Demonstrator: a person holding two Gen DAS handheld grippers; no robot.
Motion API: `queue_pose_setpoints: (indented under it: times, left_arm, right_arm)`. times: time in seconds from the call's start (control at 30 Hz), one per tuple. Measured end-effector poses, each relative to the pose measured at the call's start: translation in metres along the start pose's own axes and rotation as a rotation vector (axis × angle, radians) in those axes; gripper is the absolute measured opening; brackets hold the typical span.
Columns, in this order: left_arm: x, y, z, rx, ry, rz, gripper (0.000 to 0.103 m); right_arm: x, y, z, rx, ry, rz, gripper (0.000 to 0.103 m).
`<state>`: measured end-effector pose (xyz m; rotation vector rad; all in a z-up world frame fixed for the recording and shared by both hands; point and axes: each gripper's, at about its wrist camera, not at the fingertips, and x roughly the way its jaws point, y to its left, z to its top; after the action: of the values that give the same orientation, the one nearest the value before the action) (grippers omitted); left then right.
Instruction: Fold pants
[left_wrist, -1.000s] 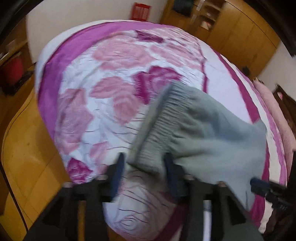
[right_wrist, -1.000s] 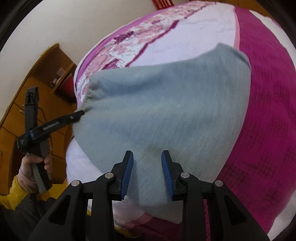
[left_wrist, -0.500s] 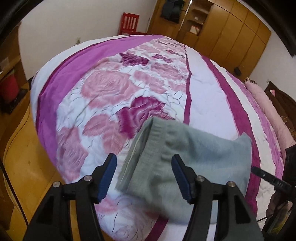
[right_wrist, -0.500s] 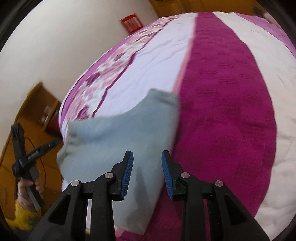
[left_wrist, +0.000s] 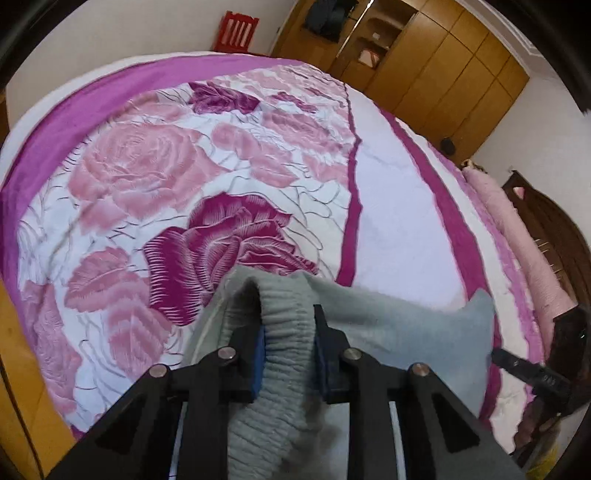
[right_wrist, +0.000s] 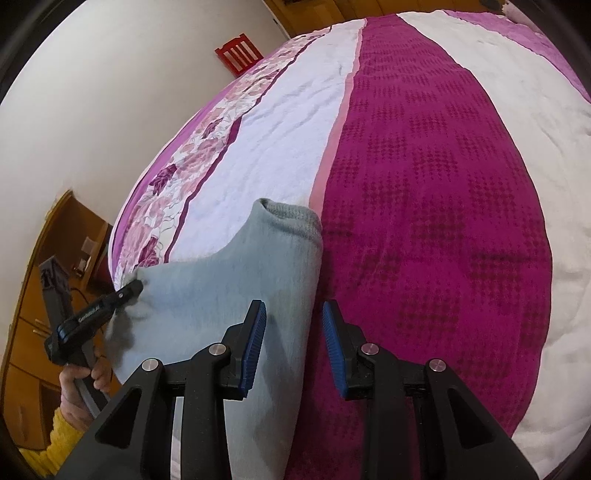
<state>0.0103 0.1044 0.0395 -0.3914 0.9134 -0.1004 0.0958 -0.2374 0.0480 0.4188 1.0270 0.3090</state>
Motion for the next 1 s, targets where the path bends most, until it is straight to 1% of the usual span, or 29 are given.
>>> queue_pose_setpoints:
  times: [0.07,0.1,0.13,0.27,0.3,0.33,0.4,0.47,0.57,0.63,0.7,0.73,0.8,0.83,0.9,0.97,1.0]
  left_arm:
    - [-0.008,0.002,0.002,0.018,-0.033,0.027,0.022]
    - [-0.009,0.004,0.005,0.024,-0.036,0.028,0.022]
    - [-0.008,0.006,0.008,0.028,-0.034,0.026,0.022]
    - [0.009,0.011,0.012,0.049,-0.006,0.054,0.023]
    - [0.012,0.011,0.012,0.056,-0.004,0.064,0.026]
    - [0.013,0.012,0.011,0.056,-0.004,0.079,0.035]
    - [0.009,0.015,0.010,0.041,0.000,0.089,0.044]
    - [-0.005,0.019,0.007,0.012,0.007,0.072,0.044]
    - [-0.036,0.016,0.001,0.003,-0.034,0.081,0.044]
    - [-0.052,0.006,0.000,0.046,-0.070,0.119,0.044]
    - [-0.056,-0.008,0.002,0.100,-0.076,0.161,0.044]
    - [-0.056,-0.017,0.004,0.132,-0.078,0.160,0.044]
    - [-0.051,-0.030,0.006,0.158,-0.080,0.127,0.044]
    - [-0.044,-0.038,0.006,0.172,-0.065,0.098,0.044]
    - [-0.030,-0.047,0.006,0.194,-0.036,0.068,0.040]
    - [-0.012,-0.053,0.005,0.218,-0.015,0.064,0.039]
    - [-0.003,-0.053,0.005,0.220,-0.002,0.076,0.039]
  right_arm:
    - [0.001,0.005,0.004,-0.016,-0.011,-0.007,0.033]
    - [0.002,0.007,0.005,-0.024,-0.015,-0.011,0.033]
    - [0.003,0.010,0.008,-0.038,-0.019,-0.017,0.033]
    - [0.012,0.018,0.015,-0.071,-0.016,-0.031,0.033]
    - [0.015,0.018,0.016,-0.077,-0.012,-0.037,0.033]
    - [0.017,0.018,0.016,-0.079,-0.006,-0.046,0.033]
    - [0.017,0.017,0.015,-0.077,-0.004,-0.056,0.033]
    - [0.011,0.018,0.014,-0.077,-0.021,-0.059,0.033]
    - [-0.003,0.026,0.014,-0.107,-0.074,-0.065,0.033]
    - [-0.007,0.032,0.016,-0.127,-0.093,-0.063,0.033]
    - [-0.007,0.038,0.020,-0.140,-0.100,-0.047,0.032]
    - [-0.005,0.041,0.021,-0.147,-0.097,-0.040,0.032]
    - [-0.001,0.044,0.021,-0.154,-0.086,-0.035,0.029]
    - [0.003,0.045,0.020,-0.155,-0.077,-0.035,0.028]
    - [0.010,0.045,0.019,-0.161,-0.060,-0.041,0.028]
    - [0.019,0.043,0.021,-0.162,-0.044,-0.051,0.028]
    - [0.027,0.040,0.023,-0.160,-0.031,-0.061,0.028]
